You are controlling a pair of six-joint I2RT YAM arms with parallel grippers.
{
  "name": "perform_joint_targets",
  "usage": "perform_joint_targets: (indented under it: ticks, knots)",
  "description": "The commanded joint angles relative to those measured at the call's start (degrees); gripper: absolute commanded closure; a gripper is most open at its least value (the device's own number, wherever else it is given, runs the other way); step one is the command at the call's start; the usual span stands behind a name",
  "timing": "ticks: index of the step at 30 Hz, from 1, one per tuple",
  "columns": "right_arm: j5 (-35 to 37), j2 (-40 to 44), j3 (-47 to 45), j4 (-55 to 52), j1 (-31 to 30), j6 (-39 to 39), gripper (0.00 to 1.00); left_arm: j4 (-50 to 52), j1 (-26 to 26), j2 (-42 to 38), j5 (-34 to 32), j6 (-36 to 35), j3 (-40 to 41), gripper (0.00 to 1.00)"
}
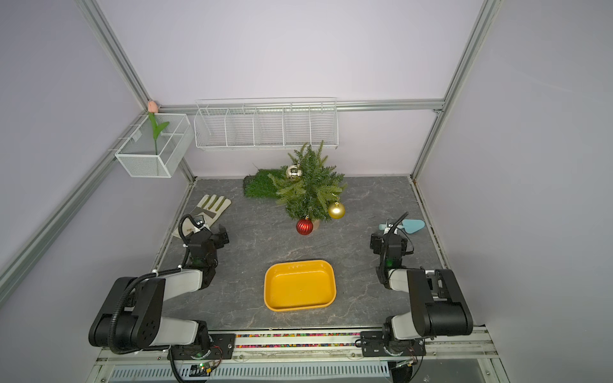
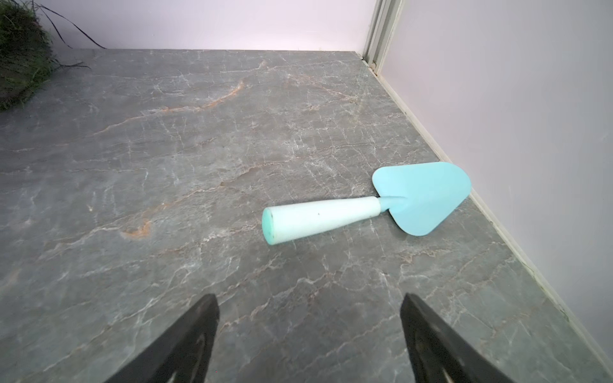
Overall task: Decorate the small christmas tree with ornaments
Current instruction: Reset both arms
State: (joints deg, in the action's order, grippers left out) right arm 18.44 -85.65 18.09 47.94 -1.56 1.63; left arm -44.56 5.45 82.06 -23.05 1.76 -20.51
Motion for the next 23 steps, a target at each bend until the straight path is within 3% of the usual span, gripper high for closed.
perform_joint_targets:
  ticks: [1,2,5,7,9,11,14,23]
  knots:
    - [-3.1,-4.0,0.4,12.5,0.3,-1.7,0.11,-15.5,-3.1,5.8,9.0,1.7,3.0,0.00]
    - [-2.9,-2.3,2.5,5.3,0.2,-1.2,0.11,-19.0,-3.7,7.7,9.8,1.3,3.2,0.00]
    - [-2.4,-3.5,1.5,9.1,-0.1,-1.9,0.11,0.7,-3.8,4.4,11.6,1.3,-4.1,0.00]
    - [-2.5,-2.1,2.3,5.0,-0.2,-1.5,0.11,-1.7,-2.9,5.4,11.1,0.0,-3.7,0.01]
    - [-2.3,-3.2,1.8,7.9,-0.3,-1.8,0.11,-7.6,-2.9,7.2,11.0,-0.6,-2.1,0.01]
    - [-2.1,-2.4,2.1,6.1,-0.4,-1.9,0.11,-3.1,-2.9,5.8,11.3,-0.4,-3.3,0.01]
    - [-1.6,-3.0,2.0,7.5,-0.7,-2.2,0.11,-7.4,-2.9,7.0,11.6,-0.8,-2.2,0.01]
    - [-1.5,-2.8,2.0,6.7,-0.7,-2.1,0.11,-6.7,-2.9,6.7,11.8,-0.9,-2.2,0.01]
